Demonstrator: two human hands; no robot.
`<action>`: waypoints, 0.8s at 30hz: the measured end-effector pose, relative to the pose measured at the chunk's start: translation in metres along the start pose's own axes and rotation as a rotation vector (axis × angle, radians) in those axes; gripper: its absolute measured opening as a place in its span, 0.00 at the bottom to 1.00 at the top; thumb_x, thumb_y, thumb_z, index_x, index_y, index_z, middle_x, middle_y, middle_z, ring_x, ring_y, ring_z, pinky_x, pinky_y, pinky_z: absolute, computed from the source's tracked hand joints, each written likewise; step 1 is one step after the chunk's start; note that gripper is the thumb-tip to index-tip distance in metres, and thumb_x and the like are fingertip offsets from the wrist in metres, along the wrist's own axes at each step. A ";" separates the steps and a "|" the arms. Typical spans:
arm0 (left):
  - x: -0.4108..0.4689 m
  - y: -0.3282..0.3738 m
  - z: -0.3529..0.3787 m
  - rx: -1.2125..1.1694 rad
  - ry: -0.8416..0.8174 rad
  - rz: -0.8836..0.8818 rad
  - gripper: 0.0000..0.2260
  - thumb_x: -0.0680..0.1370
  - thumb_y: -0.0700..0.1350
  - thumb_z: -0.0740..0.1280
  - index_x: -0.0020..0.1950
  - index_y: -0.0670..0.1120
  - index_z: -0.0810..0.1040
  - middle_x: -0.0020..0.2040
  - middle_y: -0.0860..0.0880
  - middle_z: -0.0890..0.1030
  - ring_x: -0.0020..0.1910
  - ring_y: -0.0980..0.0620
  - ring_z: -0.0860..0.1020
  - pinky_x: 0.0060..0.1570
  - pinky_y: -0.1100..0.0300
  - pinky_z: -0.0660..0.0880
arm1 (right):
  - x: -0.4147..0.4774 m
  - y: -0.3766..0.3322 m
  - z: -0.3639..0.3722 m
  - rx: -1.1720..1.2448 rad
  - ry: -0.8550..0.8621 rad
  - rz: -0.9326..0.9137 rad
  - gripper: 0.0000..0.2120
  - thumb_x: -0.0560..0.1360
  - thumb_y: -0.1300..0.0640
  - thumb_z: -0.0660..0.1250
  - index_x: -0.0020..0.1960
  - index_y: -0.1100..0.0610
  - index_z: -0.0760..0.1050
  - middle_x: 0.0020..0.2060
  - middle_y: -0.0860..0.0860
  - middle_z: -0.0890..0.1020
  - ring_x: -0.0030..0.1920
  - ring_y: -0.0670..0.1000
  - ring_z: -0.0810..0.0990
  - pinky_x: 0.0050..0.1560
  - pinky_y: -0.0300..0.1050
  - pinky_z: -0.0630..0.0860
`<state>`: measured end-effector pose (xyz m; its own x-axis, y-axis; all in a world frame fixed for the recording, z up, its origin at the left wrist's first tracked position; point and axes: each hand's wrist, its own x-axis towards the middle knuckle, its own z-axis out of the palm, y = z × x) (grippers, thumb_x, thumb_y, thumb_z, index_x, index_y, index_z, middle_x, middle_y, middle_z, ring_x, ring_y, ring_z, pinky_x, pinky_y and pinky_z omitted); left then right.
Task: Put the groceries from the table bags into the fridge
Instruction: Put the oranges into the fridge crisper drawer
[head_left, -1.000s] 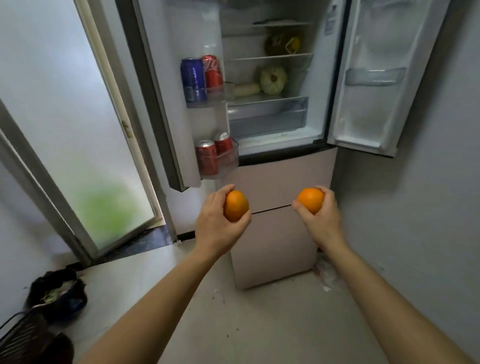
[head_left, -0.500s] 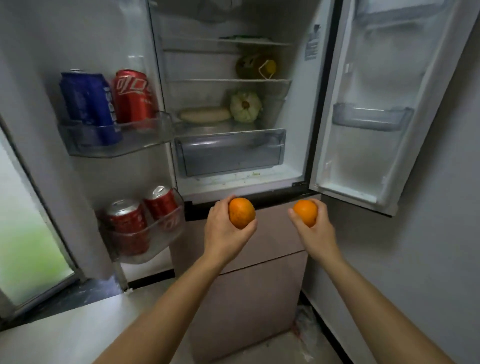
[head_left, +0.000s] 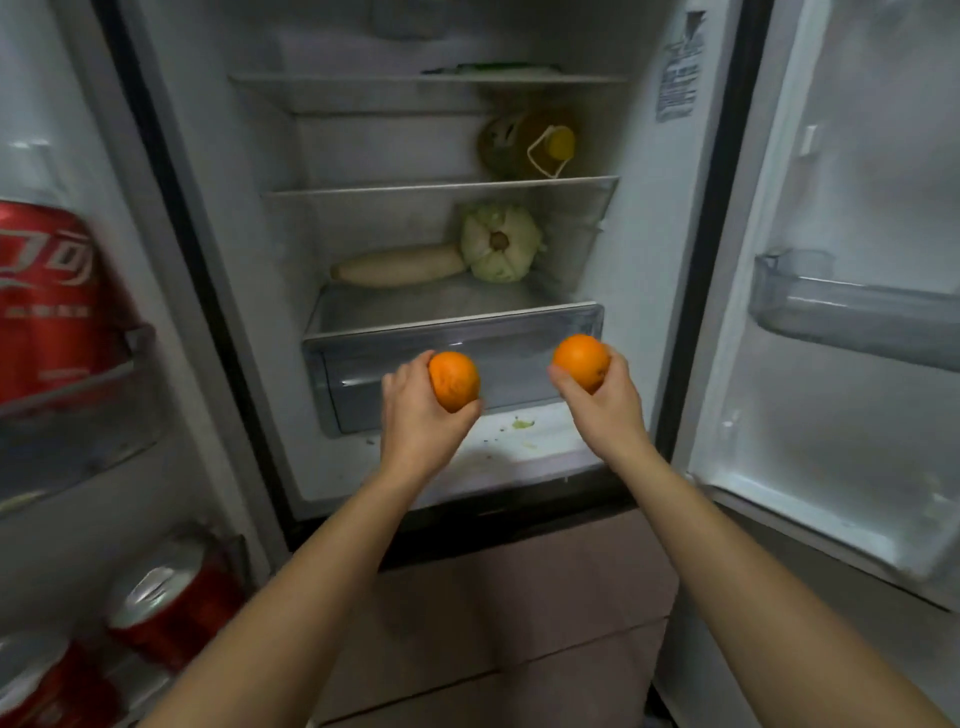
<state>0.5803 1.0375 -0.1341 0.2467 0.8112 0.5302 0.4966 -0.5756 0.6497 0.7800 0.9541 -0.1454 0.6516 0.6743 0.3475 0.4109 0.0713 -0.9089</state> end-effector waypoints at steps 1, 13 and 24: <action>0.016 -0.004 0.005 0.079 0.017 0.022 0.34 0.67 0.55 0.77 0.69 0.47 0.70 0.63 0.46 0.75 0.62 0.45 0.69 0.59 0.53 0.68 | 0.020 0.003 0.007 0.002 -0.021 -0.020 0.34 0.74 0.39 0.71 0.74 0.50 0.64 0.59 0.49 0.76 0.54 0.53 0.79 0.54 0.49 0.73; 0.117 -0.043 0.037 0.289 0.031 -0.166 0.31 0.71 0.72 0.64 0.61 0.49 0.67 0.57 0.47 0.74 0.62 0.41 0.72 0.60 0.39 0.73 | 0.167 0.026 0.090 -0.102 -0.170 -0.198 0.42 0.68 0.22 0.56 0.68 0.52 0.67 0.59 0.52 0.76 0.70 0.62 0.69 0.67 0.59 0.69; 0.085 -0.046 0.036 0.256 0.164 -0.085 0.36 0.70 0.73 0.60 0.66 0.48 0.69 0.62 0.44 0.77 0.65 0.42 0.69 0.67 0.38 0.68 | 0.141 0.034 0.083 -0.262 -0.004 -0.349 0.37 0.71 0.24 0.54 0.64 0.53 0.69 0.55 0.56 0.79 0.58 0.60 0.76 0.49 0.45 0.65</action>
<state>0.6078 1.1369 -0.1386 0.0680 0.8157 0.5745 0.7085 -0.4449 0.5478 0.8329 1.1129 -0.1461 0.4425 0.6458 0.6222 0.7542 0.1074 -0.6479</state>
